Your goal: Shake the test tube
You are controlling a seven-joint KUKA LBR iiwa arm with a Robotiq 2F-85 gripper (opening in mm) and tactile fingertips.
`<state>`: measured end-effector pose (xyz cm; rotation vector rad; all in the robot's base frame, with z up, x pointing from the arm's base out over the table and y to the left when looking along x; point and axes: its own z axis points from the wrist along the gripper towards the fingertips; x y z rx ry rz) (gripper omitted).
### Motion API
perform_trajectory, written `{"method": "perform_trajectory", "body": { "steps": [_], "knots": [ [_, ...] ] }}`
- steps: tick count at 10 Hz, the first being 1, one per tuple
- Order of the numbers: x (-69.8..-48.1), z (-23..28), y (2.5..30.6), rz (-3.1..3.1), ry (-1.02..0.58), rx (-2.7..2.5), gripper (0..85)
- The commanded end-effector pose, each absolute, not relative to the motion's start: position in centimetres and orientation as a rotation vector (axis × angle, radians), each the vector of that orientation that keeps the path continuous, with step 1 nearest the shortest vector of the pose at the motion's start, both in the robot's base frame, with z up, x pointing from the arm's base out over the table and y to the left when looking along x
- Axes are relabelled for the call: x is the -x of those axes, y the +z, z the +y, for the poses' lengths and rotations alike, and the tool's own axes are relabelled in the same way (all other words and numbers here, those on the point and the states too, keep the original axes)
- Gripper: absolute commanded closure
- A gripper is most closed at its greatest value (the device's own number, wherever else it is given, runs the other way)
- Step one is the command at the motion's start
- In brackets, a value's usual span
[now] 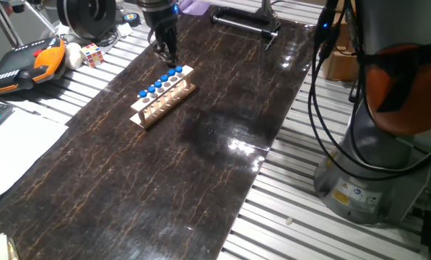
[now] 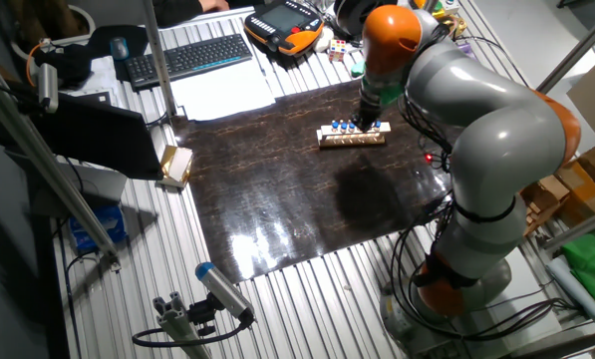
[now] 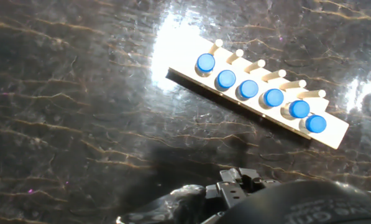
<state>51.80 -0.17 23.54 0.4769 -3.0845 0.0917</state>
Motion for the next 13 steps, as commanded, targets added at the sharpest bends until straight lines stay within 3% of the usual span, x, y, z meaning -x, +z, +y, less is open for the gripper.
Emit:
{"method": "perform_trajectory", "body": {
  "steps": [1,3,6,9,13],
  "knots": [
    [-52.2,-0.5,23.5,-3.083,0.11,-0.496,75.7],
    [-53.9,-1.9,23.5,-3.072,0.146,-0.548,54.0],
    [-56.7,-4.5,22.1,-3.075,0.126,-0.611,29.7],
    [-58.4,-6.7,19.9,-3.061,0.076,-0.698,19.7],
    [-58.5,-7.6,18.5,-3.042,0.064,-0.693,17.0]
  ]
}}
